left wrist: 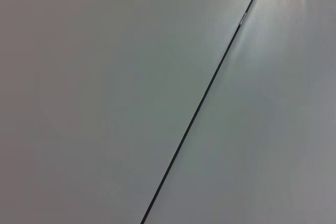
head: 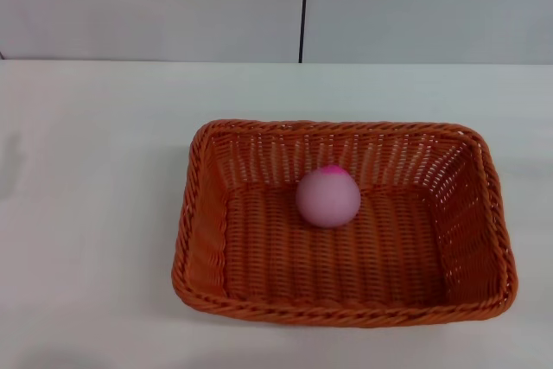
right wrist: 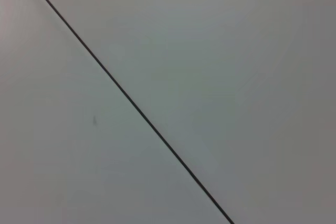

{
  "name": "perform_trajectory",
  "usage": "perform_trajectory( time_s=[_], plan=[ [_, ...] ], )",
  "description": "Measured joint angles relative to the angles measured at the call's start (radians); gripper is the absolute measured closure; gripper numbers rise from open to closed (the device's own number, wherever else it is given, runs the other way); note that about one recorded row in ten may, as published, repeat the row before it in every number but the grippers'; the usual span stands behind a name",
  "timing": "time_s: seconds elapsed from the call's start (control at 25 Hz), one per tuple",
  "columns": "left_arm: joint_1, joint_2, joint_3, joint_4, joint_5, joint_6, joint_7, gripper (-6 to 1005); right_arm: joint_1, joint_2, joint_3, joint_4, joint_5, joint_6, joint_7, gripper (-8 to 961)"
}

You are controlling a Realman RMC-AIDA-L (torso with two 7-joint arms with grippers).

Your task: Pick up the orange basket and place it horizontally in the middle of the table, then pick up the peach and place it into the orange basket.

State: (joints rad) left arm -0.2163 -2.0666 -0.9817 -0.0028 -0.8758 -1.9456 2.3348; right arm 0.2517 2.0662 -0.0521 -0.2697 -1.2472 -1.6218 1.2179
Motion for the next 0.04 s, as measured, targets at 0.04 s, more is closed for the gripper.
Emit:
perform_trajectory(
  time_s=[0.04],
  plan=[
    [-0.002, 0.0, 0.0, 0.0, 0.0, 0.0, 0.0, 140, 0.0, 0.0, 0.0, 0.0, 0.0, 0.001, 0.0, 446]
  ],
)
